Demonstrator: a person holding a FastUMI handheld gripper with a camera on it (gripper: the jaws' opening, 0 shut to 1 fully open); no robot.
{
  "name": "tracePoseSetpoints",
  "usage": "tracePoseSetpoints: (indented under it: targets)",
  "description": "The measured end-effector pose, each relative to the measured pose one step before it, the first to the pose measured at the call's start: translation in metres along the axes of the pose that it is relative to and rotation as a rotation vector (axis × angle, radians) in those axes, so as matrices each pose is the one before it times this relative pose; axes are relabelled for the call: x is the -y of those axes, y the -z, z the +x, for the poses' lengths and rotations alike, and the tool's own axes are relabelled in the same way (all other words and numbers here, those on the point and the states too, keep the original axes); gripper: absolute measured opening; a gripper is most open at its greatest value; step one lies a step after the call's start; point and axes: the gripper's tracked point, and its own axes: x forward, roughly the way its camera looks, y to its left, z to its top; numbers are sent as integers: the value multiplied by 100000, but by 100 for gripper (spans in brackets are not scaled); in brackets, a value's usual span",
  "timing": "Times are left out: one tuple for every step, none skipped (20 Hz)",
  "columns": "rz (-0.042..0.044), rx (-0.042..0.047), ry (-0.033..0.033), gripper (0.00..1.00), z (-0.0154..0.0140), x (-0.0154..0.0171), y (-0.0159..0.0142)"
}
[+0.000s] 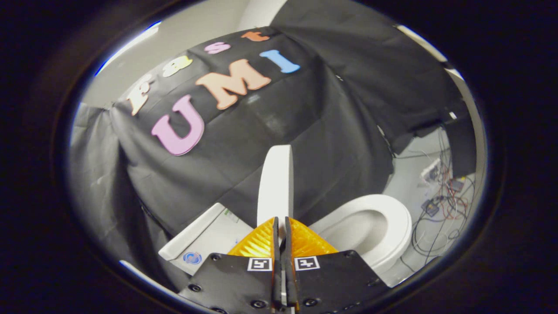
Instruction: Open the toilet lid.
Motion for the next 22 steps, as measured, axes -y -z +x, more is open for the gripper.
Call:
tracePoseSetpoints:
  targets:
    - [970,1597,-1622,3,843,-747,-857]
    - [-920,593,-853,3,250,-829,-195]
    - [-839,281,-1370,2,53,-526,-202]
    - [-11,83,-1611,2,265,-599,115]
    - [911,691,-1528,2,75,-641,87]
    - [1603,874,-1494,3,-111,-540,238]
    - [1416,1192,-1473,3,87,-710,89]
    - [342,386,-1670,3,262,-919,242]
    - [-933,-24,-2477,2,387,-917,269]
    - [-1172,-1144,-2894,2,307,-950,388]
    - [-609,-465,-2366,2,275,-767,114]
    - [92,-527,-2032,2,183,-502,256]
    - [184,-261,-1942,2,140,-635,192]
    - [-402,-531,-1821,2,262,-567,310]
    - [-544,-911,-1766,2,395,-638,178]
    - [-653,-1096,-1807,2,326,-688,386]
    - [-1201,-1524,-1898,2,293,-752,358]
    - [-1101,-1335,-1835,2,173,-719,425]
    - [-587,-1451,-2014,2,330,-646,366]
    - [-138,-1282,-2030,2,387,-538,384]
    - [249,-1242,-1983,2,345,-666,416]
    - [-120,-1304,-1755,2,-6,-342,506]
